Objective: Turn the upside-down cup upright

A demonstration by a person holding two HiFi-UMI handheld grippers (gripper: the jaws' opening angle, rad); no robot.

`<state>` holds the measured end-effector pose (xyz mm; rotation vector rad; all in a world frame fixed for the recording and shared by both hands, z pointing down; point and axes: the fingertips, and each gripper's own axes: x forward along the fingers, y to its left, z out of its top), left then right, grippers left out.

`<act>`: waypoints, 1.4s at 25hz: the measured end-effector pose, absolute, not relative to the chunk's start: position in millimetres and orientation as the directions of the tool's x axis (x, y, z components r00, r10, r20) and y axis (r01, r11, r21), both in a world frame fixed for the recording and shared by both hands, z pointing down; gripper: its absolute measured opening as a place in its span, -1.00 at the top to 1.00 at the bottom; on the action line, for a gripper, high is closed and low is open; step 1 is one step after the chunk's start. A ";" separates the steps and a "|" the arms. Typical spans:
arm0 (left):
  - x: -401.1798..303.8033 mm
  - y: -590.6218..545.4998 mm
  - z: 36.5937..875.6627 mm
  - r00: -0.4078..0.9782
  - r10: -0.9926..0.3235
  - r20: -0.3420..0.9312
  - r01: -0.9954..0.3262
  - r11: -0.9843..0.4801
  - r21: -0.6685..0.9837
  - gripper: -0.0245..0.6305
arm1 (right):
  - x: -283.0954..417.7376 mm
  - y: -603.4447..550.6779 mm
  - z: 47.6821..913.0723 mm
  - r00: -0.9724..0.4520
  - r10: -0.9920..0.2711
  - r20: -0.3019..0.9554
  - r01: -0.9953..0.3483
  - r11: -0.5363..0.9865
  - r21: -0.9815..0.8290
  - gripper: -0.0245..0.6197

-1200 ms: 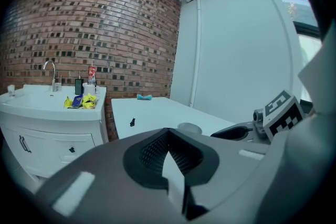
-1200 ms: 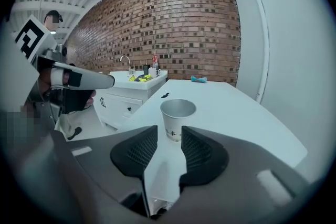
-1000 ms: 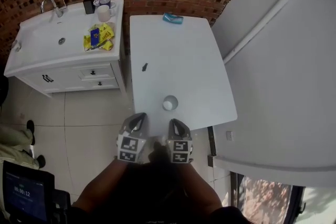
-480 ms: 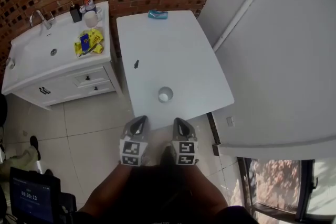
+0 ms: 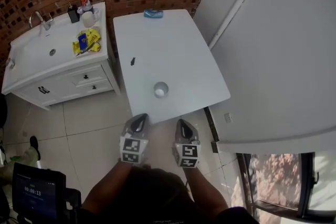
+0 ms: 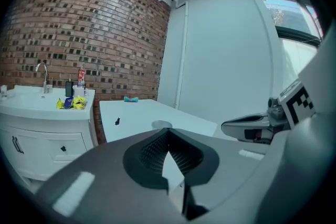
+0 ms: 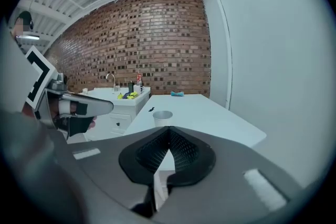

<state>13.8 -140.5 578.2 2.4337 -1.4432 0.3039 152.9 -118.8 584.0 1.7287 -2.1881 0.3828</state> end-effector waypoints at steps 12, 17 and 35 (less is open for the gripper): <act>23.6 -52.2 573.0 0.479 -0.804 0.353 -0.875 -0.468 0.121 0.94 | 139.5 -32.9 569.2 -0.281 -0.895 0.347 -0.956 0.294 -0.018 0.89; 27.3 -8.0 559.7 0.480 -0.813 0.329 -0.873 -0.478 0.092 0.94 | 148.0 8.9 557.9 -0.259 -0.912 0.319 -0.965 0.260 -0.039 0.89; -20.6 121.7 517.0 0.442 -0.845 0.301 -0.891 -0.451 0.041 0.94 | 113.9 142.4 532.1 -0.271 -0.912 0.310 -0.962 0.268 -0.052 0.89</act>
